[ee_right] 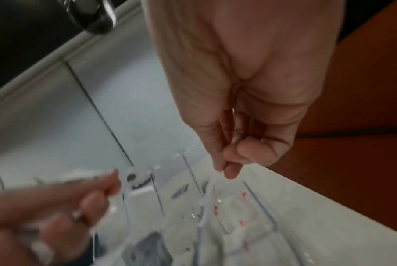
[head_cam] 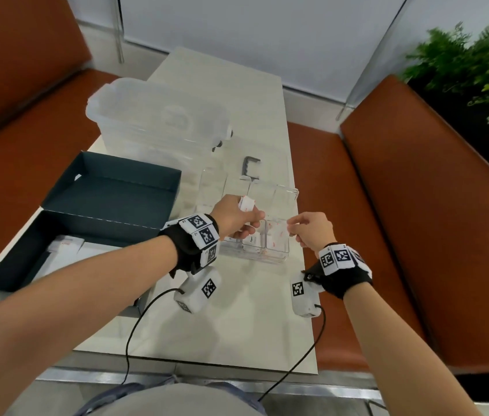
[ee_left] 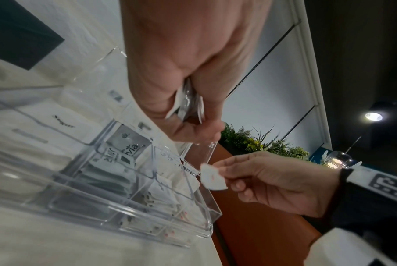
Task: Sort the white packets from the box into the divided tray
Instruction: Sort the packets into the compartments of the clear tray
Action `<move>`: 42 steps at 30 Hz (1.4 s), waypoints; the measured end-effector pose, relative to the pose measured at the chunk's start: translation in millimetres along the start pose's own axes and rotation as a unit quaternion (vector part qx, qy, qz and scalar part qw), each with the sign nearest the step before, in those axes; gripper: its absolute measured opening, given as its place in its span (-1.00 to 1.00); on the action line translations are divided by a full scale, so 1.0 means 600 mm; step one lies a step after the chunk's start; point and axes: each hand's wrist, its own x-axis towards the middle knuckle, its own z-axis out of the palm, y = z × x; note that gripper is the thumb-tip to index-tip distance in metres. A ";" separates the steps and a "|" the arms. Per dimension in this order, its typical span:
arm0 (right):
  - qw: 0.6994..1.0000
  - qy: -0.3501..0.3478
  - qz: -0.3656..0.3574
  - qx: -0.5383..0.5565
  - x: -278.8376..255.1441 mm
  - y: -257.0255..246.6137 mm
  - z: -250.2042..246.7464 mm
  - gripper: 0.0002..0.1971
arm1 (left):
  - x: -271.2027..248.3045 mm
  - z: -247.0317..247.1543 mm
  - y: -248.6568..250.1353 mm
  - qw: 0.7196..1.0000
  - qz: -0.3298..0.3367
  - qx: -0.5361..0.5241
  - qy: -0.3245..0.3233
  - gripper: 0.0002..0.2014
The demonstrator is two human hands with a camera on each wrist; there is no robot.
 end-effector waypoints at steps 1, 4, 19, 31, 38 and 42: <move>0.999 -0.003 -0.011 -0.040 0.000 0.002 0.006 -0.93 | -0.001 -0.002 0.000 1.000 -0.001 0.001 0.003 -0.89; 0.994 -0.004 -0.040 -0.102 0.000 0.004 0.023 -0.94 | -0.003 -0.005 0.000 1.000 -0.004 -0.008 0.011 -0.87; 0.932 -0.032 -0.130 -0.338 -0.026 -0.004 0.060 -0.79 | -0.022 -0.017 0.017 0.971 -0.128 -0.194 -0.055 -0.57; 0.978 -0.040 -0.205 -0.014 -0.074 -0.107 0.036 -0.65 | -0.031 -0.026 0.025 0.945 -0.154 -0.253 -0.138 -0.64; 0.983 -0.026 -0.171 0.056 -0.059 -0.104 0.021 -0.87 | -0.030 -0.035 0.020 0.968 -0.101 -0.197 -0.116 -0.79; 0.986 -0.020 -0.143 0.087 -0.046 -0.093 0.007 -0.93 | -0.025 -0.035 0.008 0.985 -0.077 -0.135 -0.071 -0.83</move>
